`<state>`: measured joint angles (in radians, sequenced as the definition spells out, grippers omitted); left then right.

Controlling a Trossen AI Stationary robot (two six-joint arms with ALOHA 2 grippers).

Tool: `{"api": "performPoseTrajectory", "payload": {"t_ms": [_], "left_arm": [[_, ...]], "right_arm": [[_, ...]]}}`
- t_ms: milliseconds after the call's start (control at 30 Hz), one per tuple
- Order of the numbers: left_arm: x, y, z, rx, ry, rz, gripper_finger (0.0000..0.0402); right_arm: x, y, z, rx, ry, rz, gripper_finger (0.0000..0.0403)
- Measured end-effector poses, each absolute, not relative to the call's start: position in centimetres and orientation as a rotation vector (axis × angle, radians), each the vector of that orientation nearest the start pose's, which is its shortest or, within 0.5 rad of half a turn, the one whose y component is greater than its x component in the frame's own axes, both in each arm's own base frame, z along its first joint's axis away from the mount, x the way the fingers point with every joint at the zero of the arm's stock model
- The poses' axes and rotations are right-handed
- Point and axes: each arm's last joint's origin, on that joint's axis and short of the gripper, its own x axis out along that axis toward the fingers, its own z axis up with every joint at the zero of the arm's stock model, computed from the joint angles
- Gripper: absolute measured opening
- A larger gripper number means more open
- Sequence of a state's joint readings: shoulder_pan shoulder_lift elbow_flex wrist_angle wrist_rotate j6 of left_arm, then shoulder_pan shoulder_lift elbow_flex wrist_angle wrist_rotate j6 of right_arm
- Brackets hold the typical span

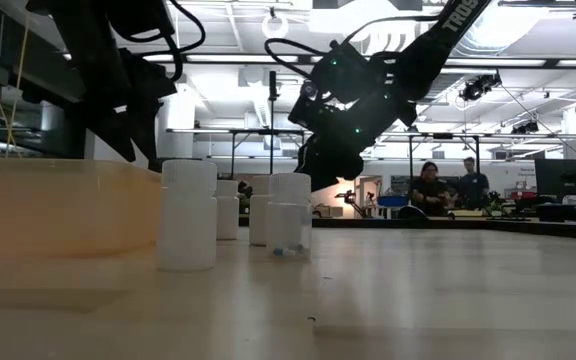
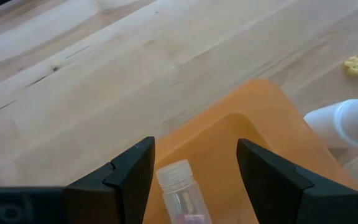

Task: Pick and place pill bottles into a basket
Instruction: Put the yellow pill bottle into the orange bin

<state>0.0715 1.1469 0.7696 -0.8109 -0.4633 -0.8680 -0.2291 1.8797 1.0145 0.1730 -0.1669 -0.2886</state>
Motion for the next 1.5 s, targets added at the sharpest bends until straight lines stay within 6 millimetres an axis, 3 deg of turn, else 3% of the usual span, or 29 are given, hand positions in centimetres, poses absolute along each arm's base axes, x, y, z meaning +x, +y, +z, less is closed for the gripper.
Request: {"api": "performPoseTrajectory", "payload": {"t_ms": [400, 833, 1033, 1167, 1500], "left_arm": [[19.5, 2.7, 22.3, -0.515, 0.88, 0.932, 0.026], [19.5, 2.7, 22.3, -0.514, 0.88, 0.931, 0.026], [19.5, 2.7, 22.3, -0.508, 0.884, 0.928, 0.026], [19.4, 2.7, 22.2, -0.505, 0.891, 0.931, 0.026], [19.0, 2.7, 22.1, -0.488, 0.935, 0.944, 0.026]], "right_arm": [[36.9, -8.1, 14.4, -0.133, 0.699, 0.04, 0.0191], [36.9, -8.1, 14.5, -0.119, 0.699, 0.035, 0.0107], [37.3, -8.2, 14.9, -0.124, 0.639, 0.024, 0.0107], [38.1, -8.4, 16.1, -0.134, 0.578, 0.023, 0.0112], [41.2, -7.7, 21.7, -0.174, 0.382, 0.098, 0.01]]}}
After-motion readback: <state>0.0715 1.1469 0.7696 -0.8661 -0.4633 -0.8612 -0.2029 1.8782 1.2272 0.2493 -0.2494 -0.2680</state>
